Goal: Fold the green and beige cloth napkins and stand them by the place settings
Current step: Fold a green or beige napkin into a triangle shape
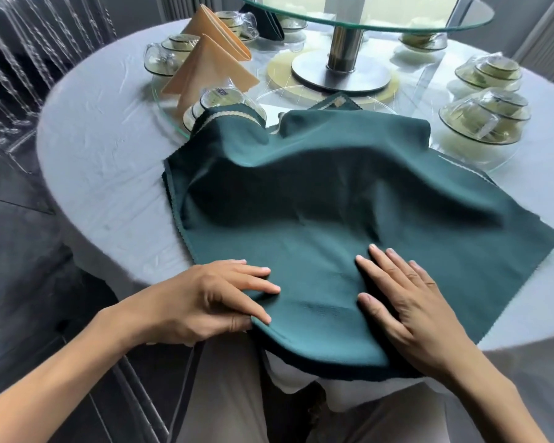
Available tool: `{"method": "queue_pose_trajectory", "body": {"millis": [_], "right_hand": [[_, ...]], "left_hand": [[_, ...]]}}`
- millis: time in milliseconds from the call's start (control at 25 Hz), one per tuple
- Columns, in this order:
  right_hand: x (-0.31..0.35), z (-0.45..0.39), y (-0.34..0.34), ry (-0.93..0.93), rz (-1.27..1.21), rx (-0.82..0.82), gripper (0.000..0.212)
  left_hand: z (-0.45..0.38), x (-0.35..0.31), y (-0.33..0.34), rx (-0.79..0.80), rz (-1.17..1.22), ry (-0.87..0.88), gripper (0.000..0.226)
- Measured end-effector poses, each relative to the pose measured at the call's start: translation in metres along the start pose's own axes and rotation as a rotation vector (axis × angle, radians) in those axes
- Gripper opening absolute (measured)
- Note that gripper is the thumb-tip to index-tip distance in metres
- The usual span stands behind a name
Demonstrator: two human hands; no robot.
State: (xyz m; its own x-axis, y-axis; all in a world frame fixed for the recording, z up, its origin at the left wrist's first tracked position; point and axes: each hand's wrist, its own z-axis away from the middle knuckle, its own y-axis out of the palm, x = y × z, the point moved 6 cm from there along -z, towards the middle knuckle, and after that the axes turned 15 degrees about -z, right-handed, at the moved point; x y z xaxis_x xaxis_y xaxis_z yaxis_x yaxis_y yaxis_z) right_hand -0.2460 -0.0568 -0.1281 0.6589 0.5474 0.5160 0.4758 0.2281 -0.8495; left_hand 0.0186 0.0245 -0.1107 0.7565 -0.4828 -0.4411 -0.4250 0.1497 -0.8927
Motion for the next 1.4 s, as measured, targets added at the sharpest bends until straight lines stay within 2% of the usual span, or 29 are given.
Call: {"method": "queue_pose_trajectory", "body": {"millis": [120,200,280,360,440,520,600,640,720,760,800,880,1000,1080,1160,1240,1320,1400], "right_hand": [[0.002,0.002,-0.006,-0.03,-0.107,0.029,0.065],[0.01,0.008,-0.019,-0.046,-0.318,0.076,0.062],[0.016,0.014,-0.034,-0.042,-0.516,0.107,0.059],[0.014,0.019,-0.048,-0.067,-0.458,0.066,0.056],[0.001,0.021,-0.058,-0.109,-0.298,-0.046,0.049],[-0.018,0.023,-0.069,-0.055,-0.315,-0.157,0.052],[-0.038,0.026,-0.081,0.009,-0.427,-0.274,0.052],[-0.039,0.026,-0.084,0.006,-0.483,-0.292,0.045],[-0.032,0.023,-0.08,-0.031,-0.592,-0.23,0.022],[-0.026,0.019,-0.076,-0.032,-0.622,-0.193,0.024],[-0.023,0.016,-0.073,-0.028,-0.638,-0.185,0.034],[-0.022,0.009,-0.072,0.025,-0.668,-0.233,0.045],[-0.017,0.009,-0.078,0.023,-0.662,-0.32,0.027],[-0.012,0.018,-0.086,-0.005,-0.708,-0.344,0.02],[-0.002,0.026,-0.098,-0.039,-0.742,-0.345,0.043],[0.007,0.023,-0.11,0.002,-0.745,-0.34,0.058],[0.0,0.005,-0.118,0.144,-0.647,-0.327,0.058],[-0.019,-0.02,-0.117,0.302,-0.402,-0.304,0.058]], "left_hand": [[-0.003,-0.001,-0.009,-0.101,0.166,-0.116,0.029],[-0.009,-0.003,-0.021,-0.223,0.431,-0.236,0.021],[-0.019,-0.001,-0.031,-0.375,0.565,-0.34,0.021],[-0.026,0.004,-0.036,-0.472,0.599,-0.411,0.027],[-0.031,0.012,-0.035,-0.465,0.625,-0.445,0.033],[-0.033,0.014,-0.033,-0.434,0.595,-0.469,0.03],[-0.032,0.014,-0.034,-0.464,0.56,-0.487,0.016],[-0.032,0.015,-0.035,-0.48,0.533,-0.494,0.016],[-0.033,0.016,-0.033,-0.441,0.52,-0.481,0.014],[-0.034,0.016,-0.031,-0.38,0.525,-0.473,0.022],[-0.035,0.015,-0.029,-0.312,0.501,-0.466,0.039],[-0.036,0.011,-0.026,-0.227,0.383,-0.461,0.06],[-0.034,0.003,-0.032,-0.259,0.358,-0.458,0.049],[-0.031,-0.006,-0.042,-0.303,0.392,-0.434,0.05],[-0.027,-0.019,-0.054,-0.329,0.429,-0.402,0.054],[-0.029,-0.025,-0.062,-0.338,0.447,-0.407,0.059],[-0.042,-0.022,-0.069,-0.326,0.306,-0.443,0.066],[-0.063,-0.006,-0.07,-0.336,0.087,-0.509,0.061]]}}
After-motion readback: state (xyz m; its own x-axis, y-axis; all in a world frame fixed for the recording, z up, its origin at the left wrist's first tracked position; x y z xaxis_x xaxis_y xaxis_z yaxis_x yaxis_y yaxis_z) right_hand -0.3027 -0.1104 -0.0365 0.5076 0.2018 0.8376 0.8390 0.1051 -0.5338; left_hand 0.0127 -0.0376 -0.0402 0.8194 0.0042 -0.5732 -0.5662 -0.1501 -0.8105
